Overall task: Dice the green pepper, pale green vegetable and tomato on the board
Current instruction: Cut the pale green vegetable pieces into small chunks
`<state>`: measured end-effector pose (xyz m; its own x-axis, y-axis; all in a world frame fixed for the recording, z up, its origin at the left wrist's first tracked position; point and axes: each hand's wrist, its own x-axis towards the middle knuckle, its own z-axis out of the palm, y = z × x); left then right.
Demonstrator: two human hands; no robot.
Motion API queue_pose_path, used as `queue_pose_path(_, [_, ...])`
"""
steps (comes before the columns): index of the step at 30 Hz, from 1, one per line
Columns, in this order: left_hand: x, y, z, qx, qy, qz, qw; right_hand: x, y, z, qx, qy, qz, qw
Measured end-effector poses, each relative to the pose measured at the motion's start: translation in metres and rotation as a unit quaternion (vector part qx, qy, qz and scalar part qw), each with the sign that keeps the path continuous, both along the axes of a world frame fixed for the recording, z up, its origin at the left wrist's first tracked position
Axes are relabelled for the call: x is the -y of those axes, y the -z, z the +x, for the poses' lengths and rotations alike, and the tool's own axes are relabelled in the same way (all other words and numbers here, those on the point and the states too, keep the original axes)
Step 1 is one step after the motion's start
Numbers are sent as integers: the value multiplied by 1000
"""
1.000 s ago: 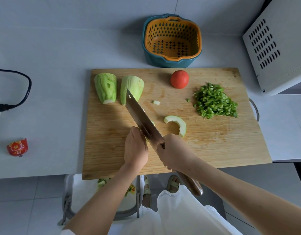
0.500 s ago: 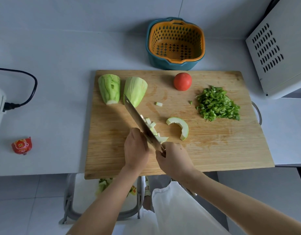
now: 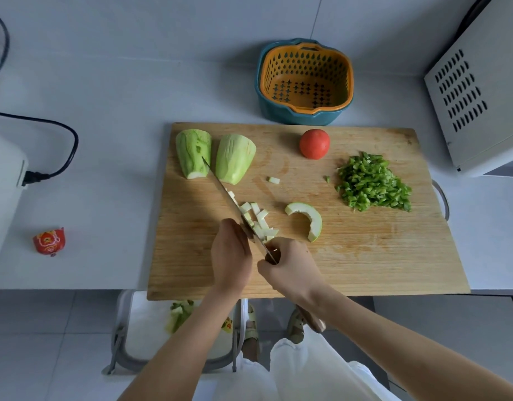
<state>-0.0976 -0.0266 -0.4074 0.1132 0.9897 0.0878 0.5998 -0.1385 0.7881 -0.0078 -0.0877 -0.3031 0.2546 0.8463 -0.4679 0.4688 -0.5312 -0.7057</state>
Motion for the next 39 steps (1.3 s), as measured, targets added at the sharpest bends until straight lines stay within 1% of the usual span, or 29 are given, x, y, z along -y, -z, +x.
queue_pose_path(3, [-4, 0, 0, -59, -5, 12, 998, 1, -1, 4, -21, 17, 7, 1000])
queue_pose_path(4, [-4, -2, 0, -51, -6, 1, 999, 1, -2, 5, -27, 21, 5, 999])
queue_pose_path(7, [2, -13, 6, 21, -12, -62, 998, -3, -6, 6, -71, 44, -10, 996])
queue_pose_path(9, [7, -17, 10, 32, -17, -68, 997, -5, -8, 5, -107, 69, -24, 992])
queue_pose_path(11, [8, -16, 9, 34, -26, -70, 997, -6, -10, 4, -138, 91, -24, 986])
queue_pose_path(14, [3, -14, 6, -11, -26, -118, 993, -6, -12, 6, -156, 107, -21, 982])
queue_pose_path(15, [1, -13, 4, -26, -23, -111, 993, -6, -13, 7, -156, 107, -18, 982])
queue_pose_path(16, [0, -13, 3, -39, -15, -83, 996, -6, -14, 8, -156, 107, -12, 982])
queue_pose_path(18, [-2, -11, 1, -72, 32, -13, 997, -6, -19, 11, -155, 103, 0, 983])
queue_pose_path(20, [0, -4, 1, -141, 74, 45, 986, -6, -24, 14, -152, 93, 15, 984])
queue_pose_path(21, [-1, -3, 1, -167, 77, 67, 981, -6, -27, 16, -145, 86, 21, 985])
queue_pose_path(23, [-6, -2, 1, -181, 73, 90, 977, -5, -30, 22, -118, 74, 37, 990])
queue_pose_path(25, [-11, -5, -2, -164, 54, 94, 981, -2, -31, 31, -72, 53, 48, 995])
queue_pose_path(28, [-24, -16, -15, -105, -32, 30, 993, 5, -29, 42, 16, -10, 69, 997])
queue_pose_path(29, [-29, -20, -21, -93, -63, 30, 993, 8, -30, 45, 50, -35, 74, 995])
queue_pose_path(31, [-36, -35, -34, -59, -124, 55, 989, 13, -30, 49, 114, -77, 74, 988])
queue_pose_path(33, [-41, -54, -45, -13, -191, 77, 979, 17, -28, 51, 172, -110, 51, 978])
queue_pose_path(34, [-42, -63, -49, 4, -207, 97, 974, 19, -27, 51, 205, -127, 42, 970])
queue_pose_path(35, [-41, -73, -50, 9, -196, 132, 972, 20, -26, 51, 230, -146, 39, 961])
queue_pose_path(36, [-37, -81, -48, 0, -155, 167, 974, 21, -25, 50, 248, -165, 42, 954])
queue_pose_path(38, [-26, -88, -34, -45, -13, 214, 976, 23, -24, 47, 273, -197, 57, 940])
queue_pose_path(39, [-19, -87, -26, -70, 64, 221, 971, 24, -24, 46, 280, -207, 65, 935])
